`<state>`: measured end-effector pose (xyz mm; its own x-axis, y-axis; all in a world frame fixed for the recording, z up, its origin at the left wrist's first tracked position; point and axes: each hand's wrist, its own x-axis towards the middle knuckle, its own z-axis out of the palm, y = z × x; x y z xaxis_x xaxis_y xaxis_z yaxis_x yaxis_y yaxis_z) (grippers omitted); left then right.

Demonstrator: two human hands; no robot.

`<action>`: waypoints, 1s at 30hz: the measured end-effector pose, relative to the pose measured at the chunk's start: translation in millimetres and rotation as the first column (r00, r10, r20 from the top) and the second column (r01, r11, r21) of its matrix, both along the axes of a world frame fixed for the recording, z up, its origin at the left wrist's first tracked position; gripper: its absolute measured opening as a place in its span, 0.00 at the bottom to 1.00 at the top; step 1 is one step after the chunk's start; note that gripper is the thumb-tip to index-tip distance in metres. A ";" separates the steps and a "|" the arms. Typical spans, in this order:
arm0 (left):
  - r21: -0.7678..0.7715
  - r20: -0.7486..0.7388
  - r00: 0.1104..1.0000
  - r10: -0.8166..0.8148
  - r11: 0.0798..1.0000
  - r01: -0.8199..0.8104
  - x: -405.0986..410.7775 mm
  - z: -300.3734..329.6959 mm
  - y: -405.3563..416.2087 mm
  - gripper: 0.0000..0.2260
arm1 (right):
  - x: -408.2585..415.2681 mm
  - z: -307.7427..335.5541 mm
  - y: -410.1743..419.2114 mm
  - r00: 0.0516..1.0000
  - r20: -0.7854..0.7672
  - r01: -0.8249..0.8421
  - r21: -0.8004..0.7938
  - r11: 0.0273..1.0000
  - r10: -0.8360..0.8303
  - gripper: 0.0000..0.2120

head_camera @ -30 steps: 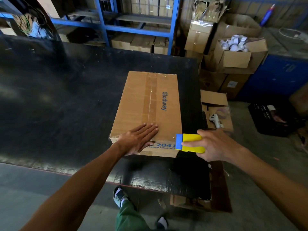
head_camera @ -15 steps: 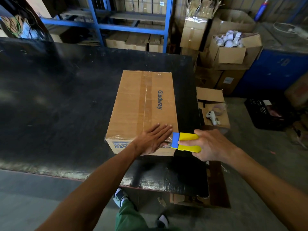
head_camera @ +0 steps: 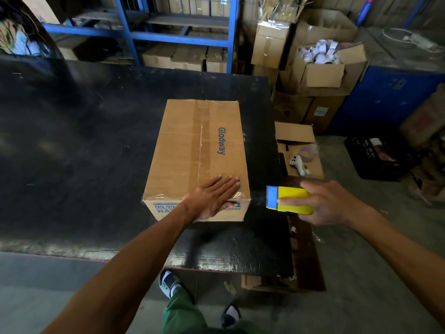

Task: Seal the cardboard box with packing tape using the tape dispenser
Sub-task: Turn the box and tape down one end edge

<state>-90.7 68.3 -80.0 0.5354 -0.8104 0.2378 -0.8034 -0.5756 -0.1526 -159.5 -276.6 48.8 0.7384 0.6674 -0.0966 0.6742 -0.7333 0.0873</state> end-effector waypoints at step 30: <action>0.019 -0.486 0.530 0.695 0.614 -0.789 -7.5 29.8 -120.1 0.34 | -11.9 -46.9 51.0 0.851 -0.066 0.524 0.030 0.851 -0.521 0.28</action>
<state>-98.2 -51.7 -50.1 0.9971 -0.0365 -0.0671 -0.0189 -0.9691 0.2461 -171.3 -225.6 1.9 0.9739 0.1893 -0.1252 0.1933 -0.9809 0.0211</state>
